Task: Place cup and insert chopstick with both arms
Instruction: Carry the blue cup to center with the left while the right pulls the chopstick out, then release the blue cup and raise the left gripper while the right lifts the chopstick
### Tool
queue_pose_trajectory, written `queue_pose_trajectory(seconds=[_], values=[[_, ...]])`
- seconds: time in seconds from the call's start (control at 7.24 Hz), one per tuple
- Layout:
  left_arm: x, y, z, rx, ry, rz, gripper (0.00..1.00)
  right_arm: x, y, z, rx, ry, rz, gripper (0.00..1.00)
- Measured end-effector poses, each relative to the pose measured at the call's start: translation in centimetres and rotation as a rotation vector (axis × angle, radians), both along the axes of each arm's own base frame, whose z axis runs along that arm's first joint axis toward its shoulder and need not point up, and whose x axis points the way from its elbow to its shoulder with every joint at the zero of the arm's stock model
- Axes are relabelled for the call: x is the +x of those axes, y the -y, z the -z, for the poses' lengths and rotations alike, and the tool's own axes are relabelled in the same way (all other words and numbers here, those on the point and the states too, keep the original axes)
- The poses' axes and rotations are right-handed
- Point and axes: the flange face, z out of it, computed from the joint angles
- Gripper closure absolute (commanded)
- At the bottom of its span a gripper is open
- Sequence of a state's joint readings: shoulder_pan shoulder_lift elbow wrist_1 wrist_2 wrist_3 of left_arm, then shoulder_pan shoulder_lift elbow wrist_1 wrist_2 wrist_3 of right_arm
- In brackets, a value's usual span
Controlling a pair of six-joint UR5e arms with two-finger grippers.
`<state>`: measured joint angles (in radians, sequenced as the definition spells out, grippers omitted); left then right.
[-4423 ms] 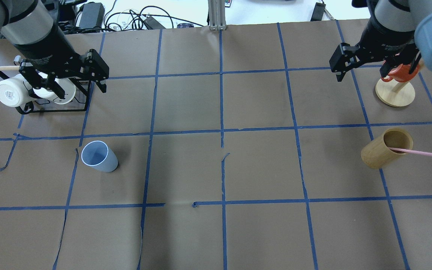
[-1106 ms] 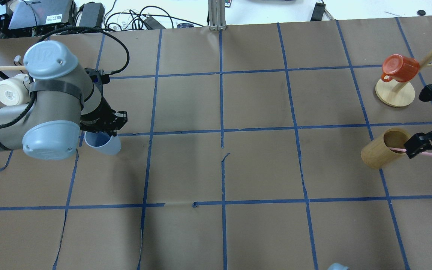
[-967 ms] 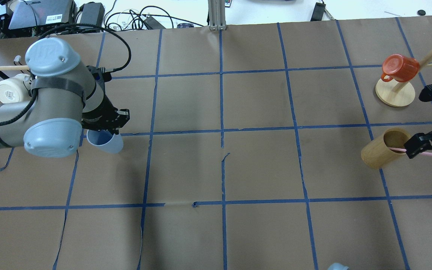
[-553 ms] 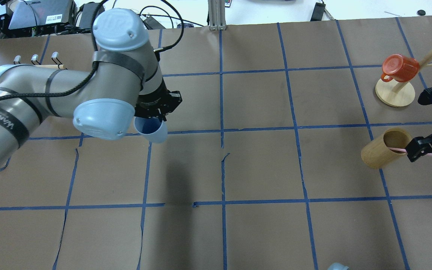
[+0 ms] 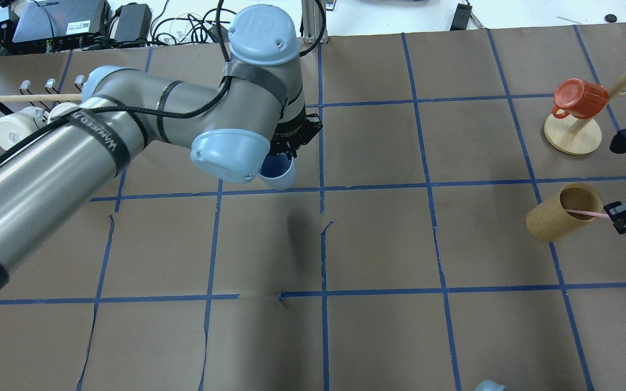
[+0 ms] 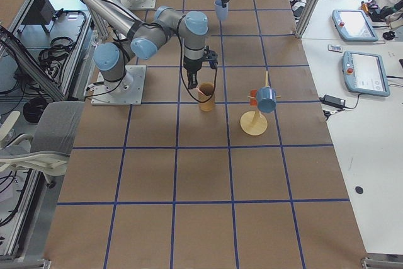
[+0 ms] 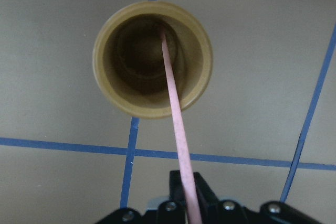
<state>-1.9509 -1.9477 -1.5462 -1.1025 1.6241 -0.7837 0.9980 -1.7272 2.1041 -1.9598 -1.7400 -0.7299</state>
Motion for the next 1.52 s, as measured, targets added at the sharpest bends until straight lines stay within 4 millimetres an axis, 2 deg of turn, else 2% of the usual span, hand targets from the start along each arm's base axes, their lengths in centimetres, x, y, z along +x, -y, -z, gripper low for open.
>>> queue_pose_trajectory(seconds=[0.28,0.69,0.83,0.97,1.24,1.38,1.52], values=[[-3.1,1.2,1.7,0.006,-0.002,-0.006,1.0,-0.1,0.3,-1.6,0.005,0.008,0.002,0.84],[-3.8,1.5,4.9,0.054,0.019,0.001,1.0,-0.6,1.9,-6.4,0.025,0.038,0.037,0.85],[-3.9,1.6,5.3,0.06,0.015,0.0,0.64,-0.4,2.4,-8.1,0.018,0.05,0.056,0.85],[-4.1,1.6,5.4,0.065,0.002,-0.001,0.01,0.8,2.9,-9.6,0.014,0.052,0.074,0.85],[-4.2,1.5,5.0,0.064,-0.016,0.0,0.0,6.0,4.4,-13.0,0.009,0.033,0.12,0.86],[-4.0,1.6,4.2,0.051,-0.02,0.006,0.0,8.7,5.0,-14.3,0.014,0.012,0.134,0.88],[-2.6,2.3,2.8,0.032,-0.018,0.031,0.0,10.4,5.3,-15.2,0.03,-0.011,0.142,0.88]])
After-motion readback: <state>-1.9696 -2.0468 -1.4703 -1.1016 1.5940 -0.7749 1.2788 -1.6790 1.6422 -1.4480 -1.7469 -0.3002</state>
